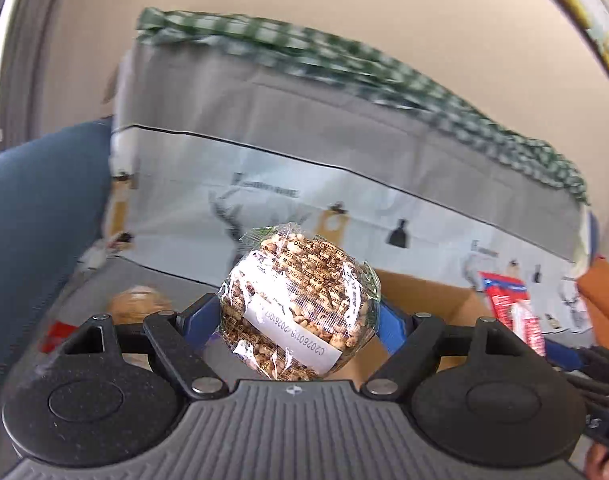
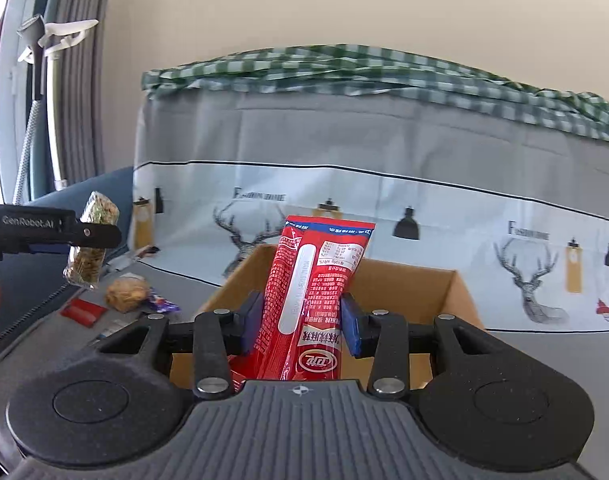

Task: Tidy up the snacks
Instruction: 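Carry the red-white bar and clear nut bag over the box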

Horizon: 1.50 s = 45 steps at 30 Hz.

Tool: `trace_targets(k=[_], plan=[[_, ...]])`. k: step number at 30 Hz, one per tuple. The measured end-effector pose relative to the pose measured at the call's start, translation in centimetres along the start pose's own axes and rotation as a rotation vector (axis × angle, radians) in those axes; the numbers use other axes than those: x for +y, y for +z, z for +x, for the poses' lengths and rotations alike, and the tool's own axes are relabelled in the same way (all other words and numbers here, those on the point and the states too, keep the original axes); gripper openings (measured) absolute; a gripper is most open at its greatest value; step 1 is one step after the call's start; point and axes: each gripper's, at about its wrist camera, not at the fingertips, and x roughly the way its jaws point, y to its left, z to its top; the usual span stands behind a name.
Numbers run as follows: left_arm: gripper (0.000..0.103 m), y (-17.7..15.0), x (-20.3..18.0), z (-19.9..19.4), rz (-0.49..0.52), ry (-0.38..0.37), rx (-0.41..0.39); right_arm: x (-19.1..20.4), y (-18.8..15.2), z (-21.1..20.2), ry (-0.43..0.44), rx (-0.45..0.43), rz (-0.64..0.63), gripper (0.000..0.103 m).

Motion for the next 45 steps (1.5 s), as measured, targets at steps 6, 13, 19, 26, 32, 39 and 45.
trace_targets(k=[6, 13, 19, 26, 32, 39, 45], plan=[[0.085, -0.9, -3.3, 1.3, 0.018, -0.075, 0.014, -2.4, -0.8, -0.1, -0.064, 0.014, 0.009, 0.043], [0.085, -1.9, -5.6, 2.5, 0.045, -0.124, 0.029, -4.3, -1.3, -0.4, -0.114, 0.018, 0.042, 0.043], [0.085, -2.9, -7.6, 3.2, 0.095, -0.166, 0.032, -4.9, -1.5, 0.0, -0.130, 0.031, 0.059, 0.043], [0.085, -3.5, -8.4, 3.9, 0.102, -0.184, 0.056, -4.5, -1.5, 0.6, -0.133, 0.045, 0.056, 0.043], [0.085, -3.4, -8.2, 3.9, 0.084, -0.187, 0.062, -4.5, -1.5, 0.9, -0.138, 0.053, 0.059, 0.043], [0.085, -3.3, -8.1, 4.1, 0.073, -0.191, 0.073, -4.4, -1.5, 1.2, -0.138, 0.059, 0.049, 0.043], [0.085, -3.3, -8.3, 4.1, 0.077, -0.195, 0.074, -4.3, -1.7, 1.3, -0.138, 0.062, 0.041, 0.043]])
